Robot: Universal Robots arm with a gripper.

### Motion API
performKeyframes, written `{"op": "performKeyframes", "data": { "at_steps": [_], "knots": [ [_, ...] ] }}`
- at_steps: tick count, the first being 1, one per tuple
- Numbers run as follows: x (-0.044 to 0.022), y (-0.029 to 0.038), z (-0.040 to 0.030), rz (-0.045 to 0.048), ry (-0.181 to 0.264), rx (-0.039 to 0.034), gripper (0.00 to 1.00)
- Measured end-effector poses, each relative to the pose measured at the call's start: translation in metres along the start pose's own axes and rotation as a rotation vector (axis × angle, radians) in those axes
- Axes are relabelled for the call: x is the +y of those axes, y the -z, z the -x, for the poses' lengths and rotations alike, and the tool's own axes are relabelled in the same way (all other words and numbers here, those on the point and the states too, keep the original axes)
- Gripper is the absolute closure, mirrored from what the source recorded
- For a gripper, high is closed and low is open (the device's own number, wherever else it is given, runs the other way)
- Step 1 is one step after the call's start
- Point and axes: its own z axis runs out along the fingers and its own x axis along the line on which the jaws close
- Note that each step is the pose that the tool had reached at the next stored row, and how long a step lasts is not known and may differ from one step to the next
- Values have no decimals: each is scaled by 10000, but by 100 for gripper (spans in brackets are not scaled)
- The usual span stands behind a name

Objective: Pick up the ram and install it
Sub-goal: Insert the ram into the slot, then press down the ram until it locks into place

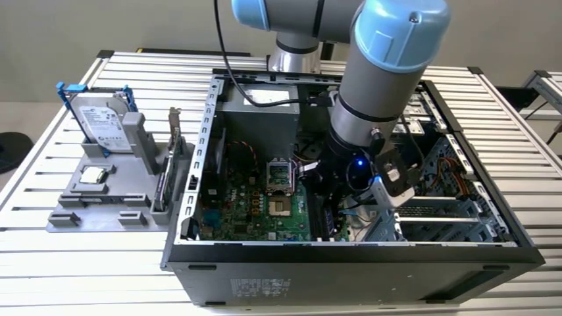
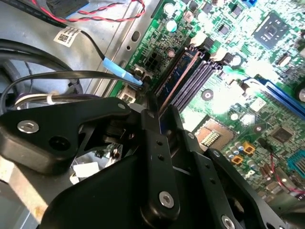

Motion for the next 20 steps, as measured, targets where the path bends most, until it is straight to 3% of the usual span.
{"op": "performKeyframes", "data": {
  "at_steps": [8,20],
  "knots": [
    [1,248,-5,-2,-20,0,0],
    [1,271,-8,10,-29,0,0]
  ]
}}
